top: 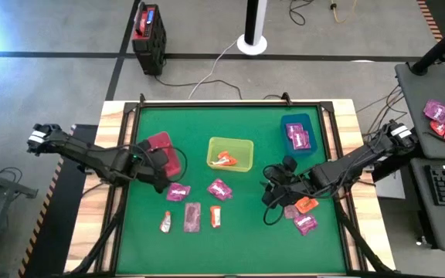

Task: Sort candy by brand, put in halloween buckets
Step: Put the red candy into the red bin, then put the orange chocolate into the yellow bin

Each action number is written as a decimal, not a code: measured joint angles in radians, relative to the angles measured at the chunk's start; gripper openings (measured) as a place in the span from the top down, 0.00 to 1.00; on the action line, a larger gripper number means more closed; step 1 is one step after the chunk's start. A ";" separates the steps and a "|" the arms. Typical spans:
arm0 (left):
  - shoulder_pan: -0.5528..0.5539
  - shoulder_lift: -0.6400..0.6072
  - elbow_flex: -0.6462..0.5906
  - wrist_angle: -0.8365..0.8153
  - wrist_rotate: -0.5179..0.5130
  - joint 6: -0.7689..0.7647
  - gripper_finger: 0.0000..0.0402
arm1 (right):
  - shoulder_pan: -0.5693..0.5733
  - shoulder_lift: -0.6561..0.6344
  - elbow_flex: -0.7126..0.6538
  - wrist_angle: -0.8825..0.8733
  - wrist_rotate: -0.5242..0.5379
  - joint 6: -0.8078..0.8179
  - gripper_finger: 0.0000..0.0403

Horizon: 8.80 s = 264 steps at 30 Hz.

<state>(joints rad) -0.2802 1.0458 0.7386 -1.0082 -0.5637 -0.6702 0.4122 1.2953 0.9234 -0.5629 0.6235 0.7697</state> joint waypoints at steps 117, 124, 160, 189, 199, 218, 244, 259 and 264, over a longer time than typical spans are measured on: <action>-0.062 0.574 0.131 1.469 0.453 0.771 1.00 | -0.096 0.162 -0.001 0.761 -0.685 -0.454 0.87; -0.056 0.433 0.144 1.071 0.301 0.704 1.00 | -0.113 0.099 0.002 0.629 -0.559 -0.428 0.70; 0.144 0.337 0.312 -0.325 -0.075 -0.135 0.53 | -0.114 0.121 0.001 0.618 -0.397 -0.366 0.57; -0.490 0.326 0.314 0.147 -0.504 -0.241 0.49 | -0.083 0.700 0.819 -0.262 -0.457 0.290 0.58; -0.491 0.327 0.314 0.135 -0.527 -0.231 0.50 | -0.072 0.962 1.134 -0.370 -0.492 0.267 0.47; -0.502 0.327 0.313 0.061 -0.500 -0.229 0.50 | -0.070 1.088 1.196 -0.386 -0.489 0.427 0.28; -0.507 0.327 0.313 0.054 -0.465 -0.230 0.50 | -0.054 1.060 1.193 -0.396 -0.470 0.369 0.76; -0.509 0.330 0.313 0.142 -0.042 -0.127 0.50 | -0.116 0.746 1.182 -0.640 0.013 -0.043 0.78; -0.509 0.357 0.313 0.190 -0.012 -0.098 0.50 | -0.195 0.720 1.159 -0.635 0.086 -0.154 0.78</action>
<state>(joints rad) -0.7887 1.4026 1.0512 -0.8182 -0.5761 -0.7677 0.2173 2.0157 2.0820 -1.1981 0.7091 0.6156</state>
